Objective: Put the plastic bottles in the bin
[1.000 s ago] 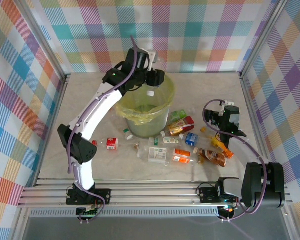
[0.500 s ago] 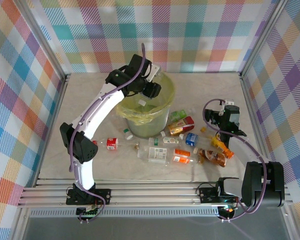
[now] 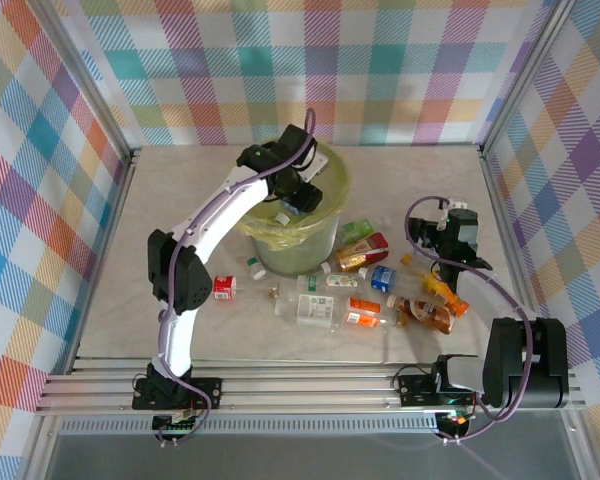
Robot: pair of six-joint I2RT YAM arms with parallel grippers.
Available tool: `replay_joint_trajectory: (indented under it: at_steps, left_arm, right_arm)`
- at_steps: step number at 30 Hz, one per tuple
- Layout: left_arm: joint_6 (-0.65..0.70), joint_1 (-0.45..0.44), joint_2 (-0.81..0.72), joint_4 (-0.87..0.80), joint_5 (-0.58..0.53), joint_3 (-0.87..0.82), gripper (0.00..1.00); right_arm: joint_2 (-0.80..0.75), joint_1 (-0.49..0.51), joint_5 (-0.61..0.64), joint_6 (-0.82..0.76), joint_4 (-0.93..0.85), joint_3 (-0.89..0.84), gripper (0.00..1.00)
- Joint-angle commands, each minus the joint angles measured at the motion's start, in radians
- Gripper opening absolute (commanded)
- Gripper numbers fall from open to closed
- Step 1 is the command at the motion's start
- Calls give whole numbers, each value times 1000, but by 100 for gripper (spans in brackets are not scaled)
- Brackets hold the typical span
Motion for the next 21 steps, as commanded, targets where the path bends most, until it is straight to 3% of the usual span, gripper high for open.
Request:
replay_joint_trajectory:
  at_steps: [1, 13, 21]
  left_arm:
    - [31, 1, 33, -41, -14, 29, 46]
    - [52, 4, 125, -61, -60, 28, 50]
    - [59, 6, 158, -60, -106, 16, 61]
  right_arm:
    - [9, 11, 6, -11, 1, 34, 100]
    - [12, 11, 14, -13, 0, 38, 100]
    - [15, 13, 18, -14, 1, 39, 100]
